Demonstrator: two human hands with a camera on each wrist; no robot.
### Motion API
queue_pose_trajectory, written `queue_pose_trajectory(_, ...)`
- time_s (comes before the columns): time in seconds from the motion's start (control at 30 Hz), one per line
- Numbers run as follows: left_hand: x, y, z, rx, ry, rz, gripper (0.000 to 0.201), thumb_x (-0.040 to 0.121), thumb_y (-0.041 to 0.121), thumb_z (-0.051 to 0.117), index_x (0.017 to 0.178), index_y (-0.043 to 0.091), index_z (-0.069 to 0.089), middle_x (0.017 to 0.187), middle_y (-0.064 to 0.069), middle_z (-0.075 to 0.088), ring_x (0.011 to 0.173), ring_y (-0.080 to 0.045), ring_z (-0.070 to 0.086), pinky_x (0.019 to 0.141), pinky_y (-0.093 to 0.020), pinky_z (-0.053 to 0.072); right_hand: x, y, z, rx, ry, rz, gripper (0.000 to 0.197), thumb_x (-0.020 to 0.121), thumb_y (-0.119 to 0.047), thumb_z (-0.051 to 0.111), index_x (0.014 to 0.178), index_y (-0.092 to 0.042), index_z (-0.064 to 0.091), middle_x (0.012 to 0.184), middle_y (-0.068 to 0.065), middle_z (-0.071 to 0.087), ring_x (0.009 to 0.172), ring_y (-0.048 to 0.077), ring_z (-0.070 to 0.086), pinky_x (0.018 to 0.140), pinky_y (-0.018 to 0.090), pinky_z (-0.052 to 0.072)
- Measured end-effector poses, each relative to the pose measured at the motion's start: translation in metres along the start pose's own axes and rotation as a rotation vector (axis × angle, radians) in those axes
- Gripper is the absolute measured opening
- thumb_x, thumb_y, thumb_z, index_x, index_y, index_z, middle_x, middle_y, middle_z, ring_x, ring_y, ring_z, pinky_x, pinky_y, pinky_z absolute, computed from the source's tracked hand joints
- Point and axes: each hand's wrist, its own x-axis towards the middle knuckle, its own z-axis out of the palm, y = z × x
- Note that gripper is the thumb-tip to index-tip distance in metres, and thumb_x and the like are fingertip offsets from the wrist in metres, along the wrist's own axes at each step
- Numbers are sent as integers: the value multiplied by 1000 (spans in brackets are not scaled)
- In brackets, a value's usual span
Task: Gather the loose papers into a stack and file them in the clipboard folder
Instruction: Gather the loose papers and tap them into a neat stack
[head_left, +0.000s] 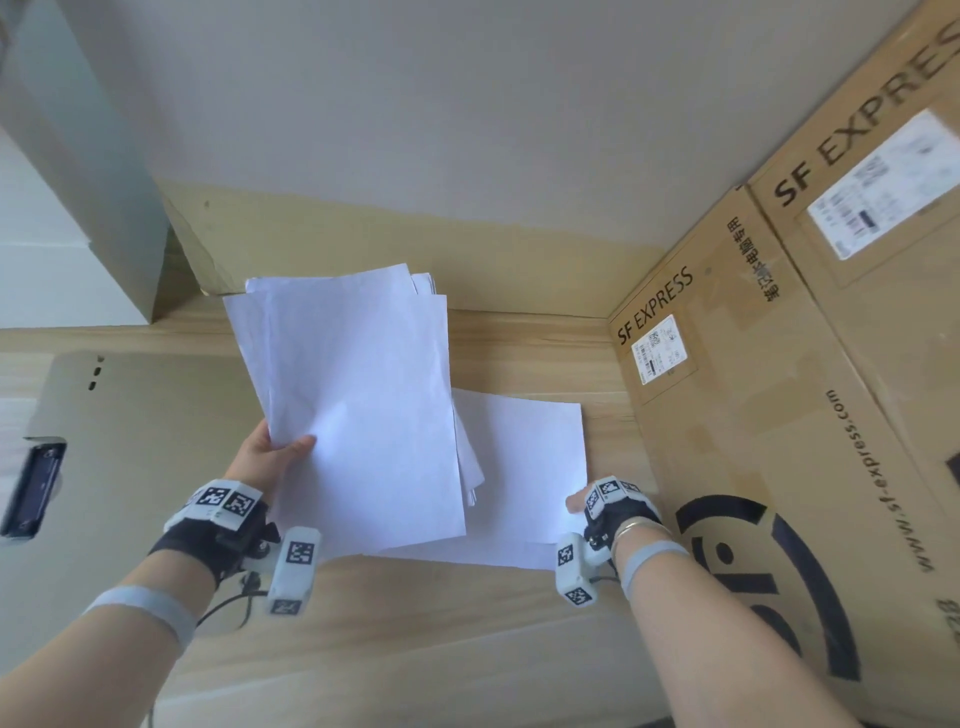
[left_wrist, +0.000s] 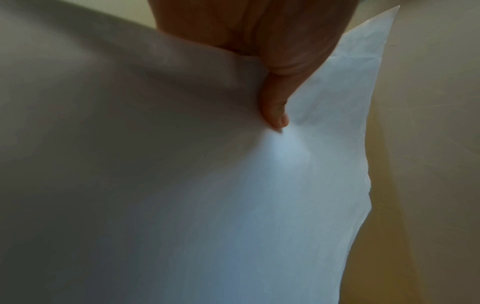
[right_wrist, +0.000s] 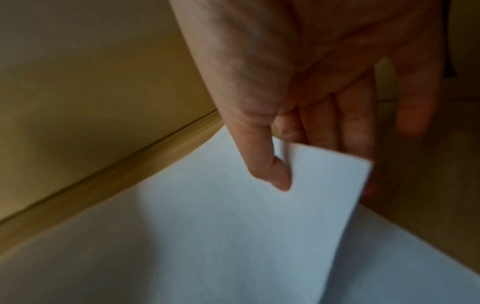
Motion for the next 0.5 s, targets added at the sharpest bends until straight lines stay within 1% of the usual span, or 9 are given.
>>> queue_pose_trajectory(0.03,0,-1,1,0,-6,-3,32,89,-1,53,116,16,51,89,-5,61,76,-24,57,72,-35,48,3,3,3,60,-5,8,28,85,-13,59,112,-2,61,115,16,63,112,28,60,67,20,41)
queue_pose_trajectory(0.07,1,-1,1,1,-12,-8,33,89,-1,53,117,16,51,88,-5,61,75,-24,57,72,-36,48,4,3,3,196,17,13,41,85,-16,63,123,-1,54,127,18,56,120,30,54,67,21,42)
queue_pose_trajectory(0.1,1,-2,1,0,-16,-13,34,89,-2,53,117,16,50,88,-5,61,75,-24,57,72,-36,48,6,1,2,313,94,13,54,83,-21,67,129,-1,46,134,18,49,124,32,49,71,25,44)
queue_pose_trajectory(0.13,1,-3,1,0,-21,-16,34,89,-2,52,118,16,50,88,-5,61,75,-24,57,72,-37,49,7,-3,-1,348,194,23,63,80,-24,70,132,-3,41,136,17,46,125,33,47,80,30,46)
queue_pose_trajectory(0.2,3,-4,0,11,-22,-20,35,89,-2,53,119,15,51,89,-5,61,75,-24,57,75,-40,49,14,-16,-10,248,337,-12,64,78,-28,72,129,-7,39,135,14,43,125,33,46,94,38,43)
queue_pose_trajectory(0.23,3,-5,0,17,-20,-22,36,89,-2,53,121,14,51,89,-6,61,75,-24,57,77,-41,48,20,-26,-15,201,365,-78,60,78,-27,71,127,-8,42,134,13,45,123,32,48,96,37,42)
queue_pose_trajectory(0.33,3,-6,0,10,-11,-19,36,89,-3,53,120,15,51,88,-6,61,74,-24,57,75,-40,48,34,-60,-20,115,338,-281,50,79,-27,70,122,-13,47,132,9,46,118,28,50,97,33,42)
queue_pose_trajectory(0.43,5,-7,-1,1,2,-12,35,88,-4,52,118,14,51,88,-6,61,67,-22,63,72,-37,49,46,-90,-22,-49,314,-423,72,74,-35,74,135,-21,38,143,5,36,132,28,37,107,46,34)
queue_pose_trajectory(0.5,8,-8,-3,-8,1,-13,35,88,-4,52,117,14,52,88,-6,62,59,-15,67,72,-37,50,52,-107,-25,-138,322,-484,87,69,-40,77,141,-25,30,147,2,30,136,26,30,110,49,30)
